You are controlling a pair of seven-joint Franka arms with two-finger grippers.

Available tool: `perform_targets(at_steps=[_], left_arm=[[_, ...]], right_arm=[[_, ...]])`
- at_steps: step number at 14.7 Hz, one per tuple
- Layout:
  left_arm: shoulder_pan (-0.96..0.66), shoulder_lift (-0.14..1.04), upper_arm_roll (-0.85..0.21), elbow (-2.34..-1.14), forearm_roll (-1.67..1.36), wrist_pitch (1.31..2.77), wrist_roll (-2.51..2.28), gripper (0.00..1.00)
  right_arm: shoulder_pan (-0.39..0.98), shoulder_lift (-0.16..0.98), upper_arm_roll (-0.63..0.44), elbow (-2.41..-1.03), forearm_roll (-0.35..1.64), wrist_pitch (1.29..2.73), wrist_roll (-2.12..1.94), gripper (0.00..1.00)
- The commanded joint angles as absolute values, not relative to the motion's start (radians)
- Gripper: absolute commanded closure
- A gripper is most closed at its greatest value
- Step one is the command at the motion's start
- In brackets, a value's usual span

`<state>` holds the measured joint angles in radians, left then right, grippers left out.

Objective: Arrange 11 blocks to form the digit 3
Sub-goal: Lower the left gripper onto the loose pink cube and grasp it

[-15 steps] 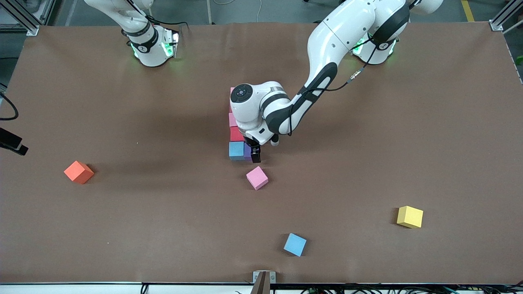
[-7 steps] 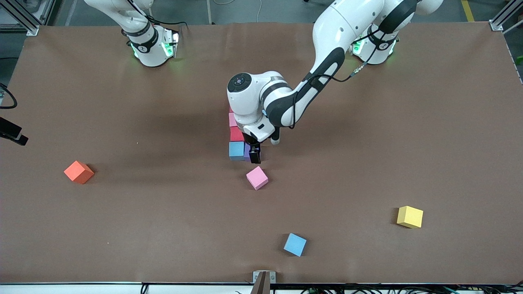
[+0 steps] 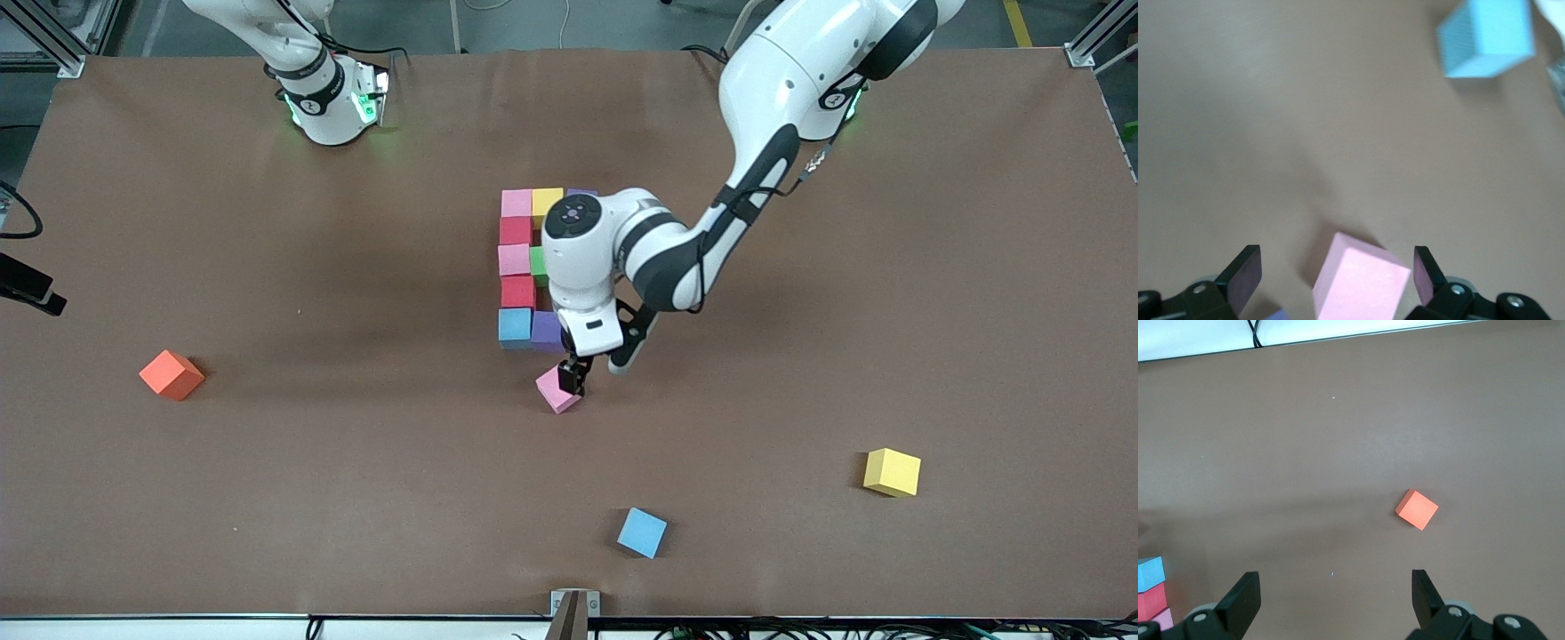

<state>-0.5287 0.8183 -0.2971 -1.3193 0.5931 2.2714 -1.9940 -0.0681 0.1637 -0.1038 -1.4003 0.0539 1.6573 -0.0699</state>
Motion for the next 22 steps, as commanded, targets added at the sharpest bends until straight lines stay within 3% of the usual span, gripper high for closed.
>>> perform_targets(at_steps=[1,5,10,22], left_arm=[[-0.528,0.828,-0.298,-1.319,0.595,2.322,-1.71,0.0],[-0.537,0.896,-0.298,-1.264,0.587,2.361,-1.806,0.0],[-0.54,0.948,-0.296,-1.258,0.589,2.523,-1.894,0.0],[-0.589,1.008,-0.23,-1.246,0.591,2.572,-1.864,0.0]], right_arm=[[-0.067,0.138,-0.1,-1.431,0.043,1.667,-0.071,0.0],[-0.069,0.147,-0.098,-1.42,0.046,1.667,-0.063,0.0],[-0.064,0.149,-0.098,-1.422,0.044,1.663,-0.064,0.0],[-0.064,0.161,-0.097,-1.422,0.043,1.664,-0.066,0.0]])
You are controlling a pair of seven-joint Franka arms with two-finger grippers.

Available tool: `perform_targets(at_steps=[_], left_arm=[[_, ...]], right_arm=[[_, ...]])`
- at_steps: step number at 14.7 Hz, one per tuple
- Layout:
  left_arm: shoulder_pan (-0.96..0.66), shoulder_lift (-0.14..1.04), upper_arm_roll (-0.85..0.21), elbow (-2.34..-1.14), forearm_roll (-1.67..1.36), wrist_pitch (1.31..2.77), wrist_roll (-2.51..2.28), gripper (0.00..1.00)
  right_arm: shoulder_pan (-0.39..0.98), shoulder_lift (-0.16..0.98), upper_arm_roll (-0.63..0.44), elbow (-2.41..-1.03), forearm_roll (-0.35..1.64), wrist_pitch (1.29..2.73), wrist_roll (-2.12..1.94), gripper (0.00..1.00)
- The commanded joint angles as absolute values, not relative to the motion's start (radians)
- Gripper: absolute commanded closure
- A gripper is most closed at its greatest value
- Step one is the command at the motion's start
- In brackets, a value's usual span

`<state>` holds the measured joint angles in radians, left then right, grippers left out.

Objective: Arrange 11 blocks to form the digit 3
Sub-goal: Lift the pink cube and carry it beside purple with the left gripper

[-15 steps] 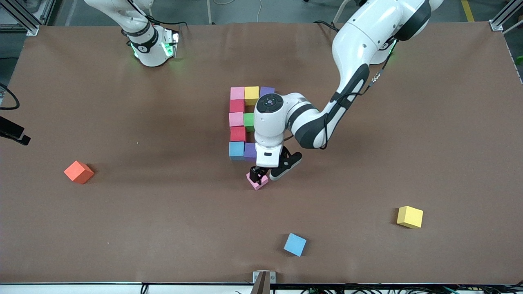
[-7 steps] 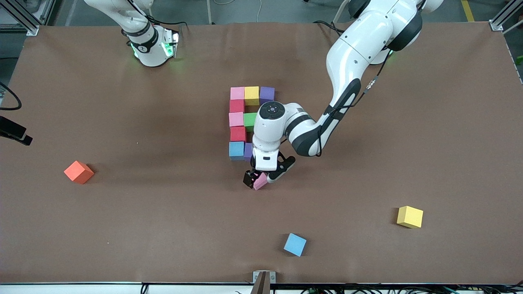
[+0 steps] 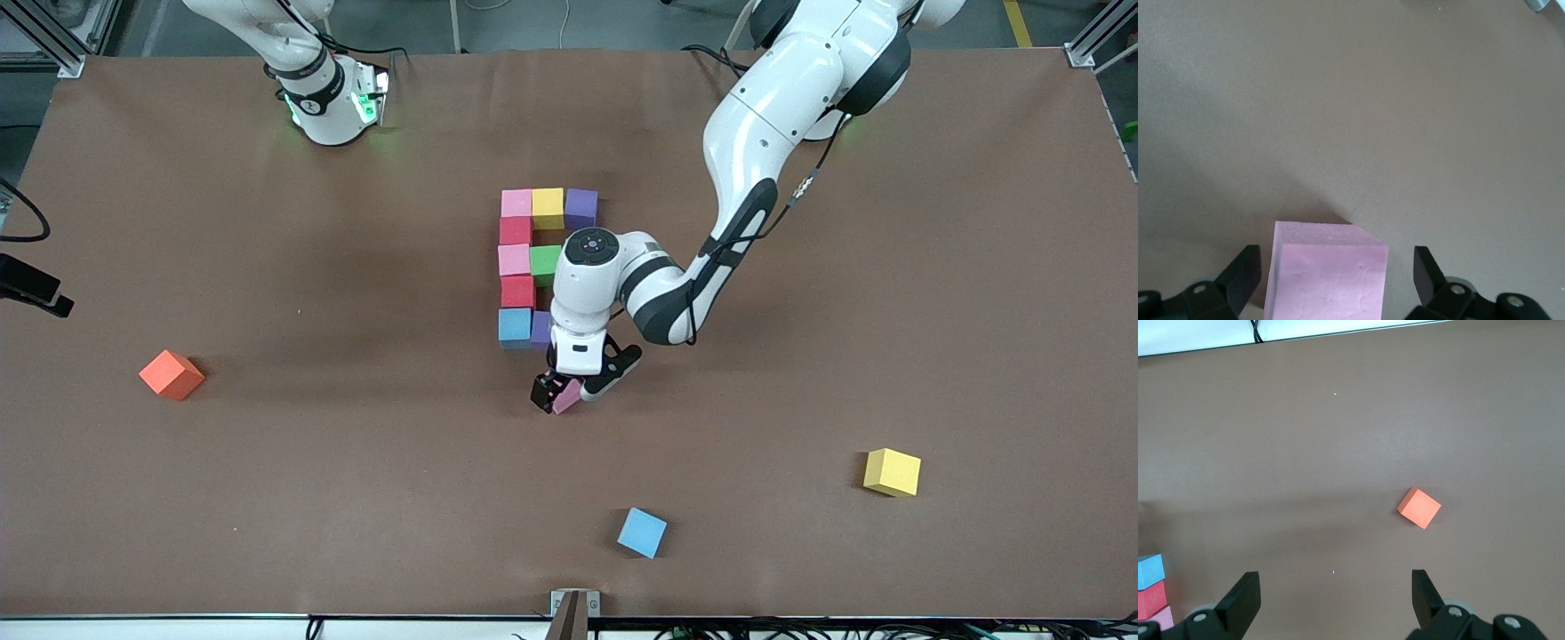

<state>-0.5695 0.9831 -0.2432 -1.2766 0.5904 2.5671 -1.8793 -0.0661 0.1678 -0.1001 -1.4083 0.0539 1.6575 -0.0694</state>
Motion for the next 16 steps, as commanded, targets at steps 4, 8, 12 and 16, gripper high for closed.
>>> perform_targets(at_steps=[4,8,12,16], left_arm=[[-0.595,1.015,-0.227,-1.246,0.591,2.572,-1.868,0.3],[-0.585,1.002,-0.227,-1.247,0.589,2.572,-1.873,0.9],[-0.554,0.91,-0.229,-1.279,0.476,2.484,-1.882,0.94],[-0.548,0.867,-0.23,-1.278,0.358,2.317,-1.992,0.97]], right_arm=[[-0.064,0.161,-0.097,-1.422,0.043,1.663,-0.066,0.0],[-0.063,0.161,-0.097,-1.422,0.043,1.664,-0.066,0.0],[-0.063,0.161,-0.097,-1.422,0.044,1.666,-0.066,0.0],[-0.061,0.163,-0.095,-1.422,0.044,1.667,-0.067,0.0]])
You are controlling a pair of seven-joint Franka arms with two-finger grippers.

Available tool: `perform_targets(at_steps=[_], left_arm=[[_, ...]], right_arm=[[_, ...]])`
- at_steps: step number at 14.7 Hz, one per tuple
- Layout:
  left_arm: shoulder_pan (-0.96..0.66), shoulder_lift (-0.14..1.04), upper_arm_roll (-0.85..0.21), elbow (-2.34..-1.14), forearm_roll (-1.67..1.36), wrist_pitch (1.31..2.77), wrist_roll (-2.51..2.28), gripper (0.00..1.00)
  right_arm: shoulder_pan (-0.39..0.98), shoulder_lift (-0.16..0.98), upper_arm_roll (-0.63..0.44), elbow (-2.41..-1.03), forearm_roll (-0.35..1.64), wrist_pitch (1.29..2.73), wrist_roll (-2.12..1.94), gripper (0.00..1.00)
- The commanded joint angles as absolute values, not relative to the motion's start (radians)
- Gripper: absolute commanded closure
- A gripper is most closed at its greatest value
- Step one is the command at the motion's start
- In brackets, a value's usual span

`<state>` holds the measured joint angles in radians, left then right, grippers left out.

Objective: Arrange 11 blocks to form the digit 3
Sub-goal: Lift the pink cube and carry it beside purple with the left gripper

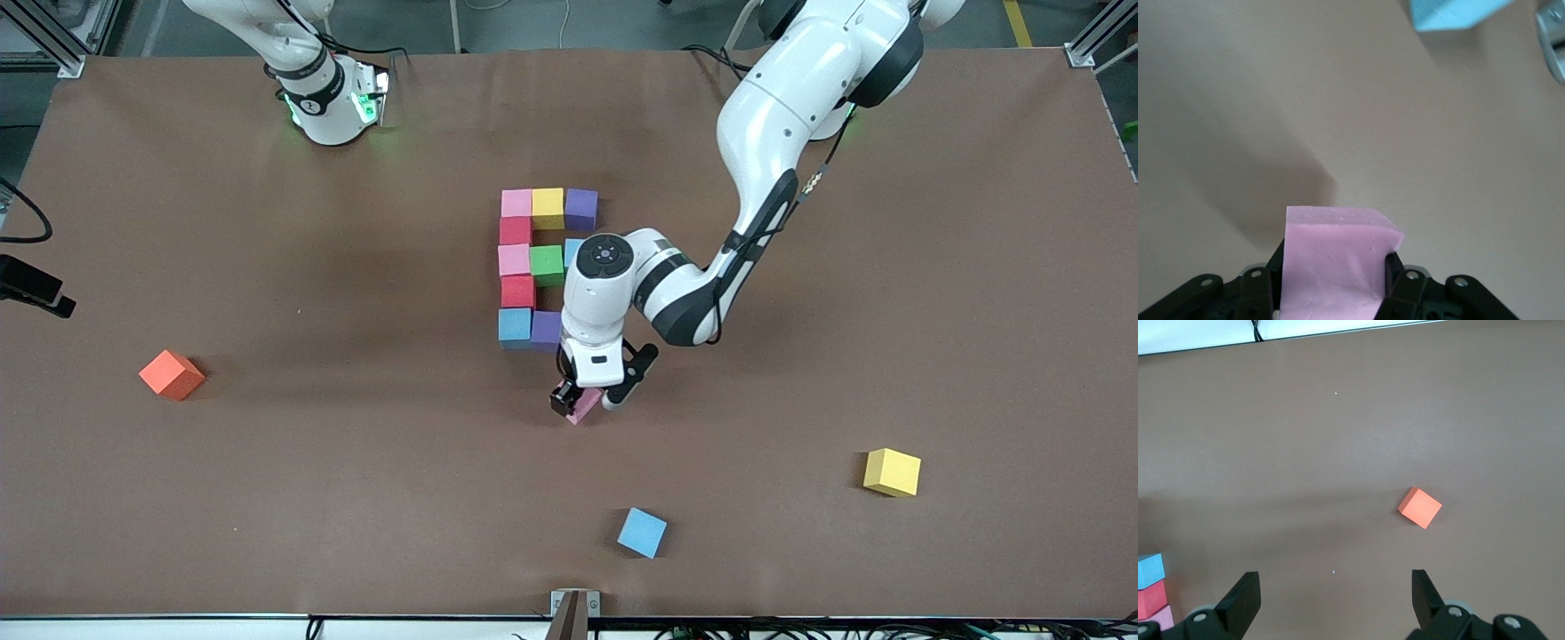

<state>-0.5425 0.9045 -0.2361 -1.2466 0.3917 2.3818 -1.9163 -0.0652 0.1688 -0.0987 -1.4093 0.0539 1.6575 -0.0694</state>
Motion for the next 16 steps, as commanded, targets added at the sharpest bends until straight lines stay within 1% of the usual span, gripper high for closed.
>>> perform_targets(at_steps=[1,4,10,16], left_arm=[[-0.549,0.861,-0.23,-1.278,0.356,2.298,-2.064,0.97],[-0.549,0.856,-0.232,-1.284,0.356,2.212,-2.231,0.97],[-0.554,0.859,-0.239,-1.334,0.354,2.186,-2.531,0.97],[-0.589,0.856,-0.253,-1.381,0.354,2.129,-2.681,0.98]], right_arm=[[-0.057,0.163,-0.092,-1.422,0.046,1.664,-0.069,0.0],[-0.04,0.161,-0.094,-1.422,0.043,1.66,-0.072,0.0],[-0.038,0.161,-0.094,-1.422,0.046,1.614,-0.075,0.0],[-0.035,0.16,-0.094,-1.422,0.045,1.601,-0.075,0.0]])
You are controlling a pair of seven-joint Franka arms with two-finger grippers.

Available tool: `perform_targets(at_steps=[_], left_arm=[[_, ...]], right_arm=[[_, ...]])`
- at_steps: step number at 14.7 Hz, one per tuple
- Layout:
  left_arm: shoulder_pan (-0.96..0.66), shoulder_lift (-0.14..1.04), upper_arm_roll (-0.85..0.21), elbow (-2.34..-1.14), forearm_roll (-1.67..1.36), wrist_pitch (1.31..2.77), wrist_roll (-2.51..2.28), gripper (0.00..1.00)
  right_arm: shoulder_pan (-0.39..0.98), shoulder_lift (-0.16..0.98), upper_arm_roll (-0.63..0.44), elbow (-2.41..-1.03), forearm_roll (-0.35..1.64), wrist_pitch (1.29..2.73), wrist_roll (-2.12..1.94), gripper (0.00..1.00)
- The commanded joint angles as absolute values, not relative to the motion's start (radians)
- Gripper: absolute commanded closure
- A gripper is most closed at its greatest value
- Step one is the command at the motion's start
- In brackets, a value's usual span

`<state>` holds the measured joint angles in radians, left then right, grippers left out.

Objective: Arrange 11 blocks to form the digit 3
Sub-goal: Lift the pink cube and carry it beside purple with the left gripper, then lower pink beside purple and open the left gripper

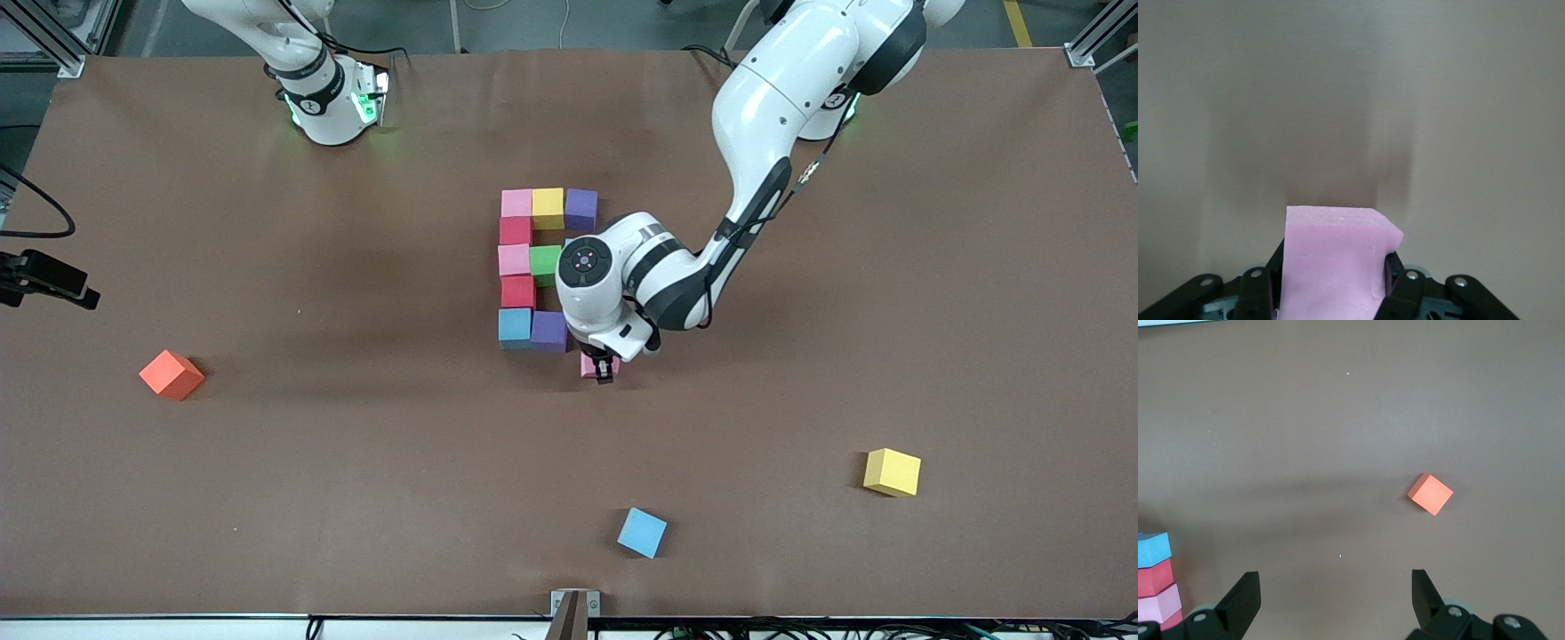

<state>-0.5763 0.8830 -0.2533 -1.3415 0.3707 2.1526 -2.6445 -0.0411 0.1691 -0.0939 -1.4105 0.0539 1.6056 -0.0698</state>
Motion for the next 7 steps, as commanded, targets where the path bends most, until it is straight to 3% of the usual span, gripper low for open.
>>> perform_targets(at_steps=[1,7], left_arm=[[-0.591,0.856,-0.255,-1.385,0.354,2.12,-2.694,0.98],[-0.618,0.854,-0.261,-1.411,0.357,2.109,-2.726,0.98]], right_arm=[[-0.035,0.16,-0.092,-1.424,0.044,1.601,-0.078,0.0],[-0.046,0.16,-0.094,-1.427,0.051,1.595,-0.077,0.0]])
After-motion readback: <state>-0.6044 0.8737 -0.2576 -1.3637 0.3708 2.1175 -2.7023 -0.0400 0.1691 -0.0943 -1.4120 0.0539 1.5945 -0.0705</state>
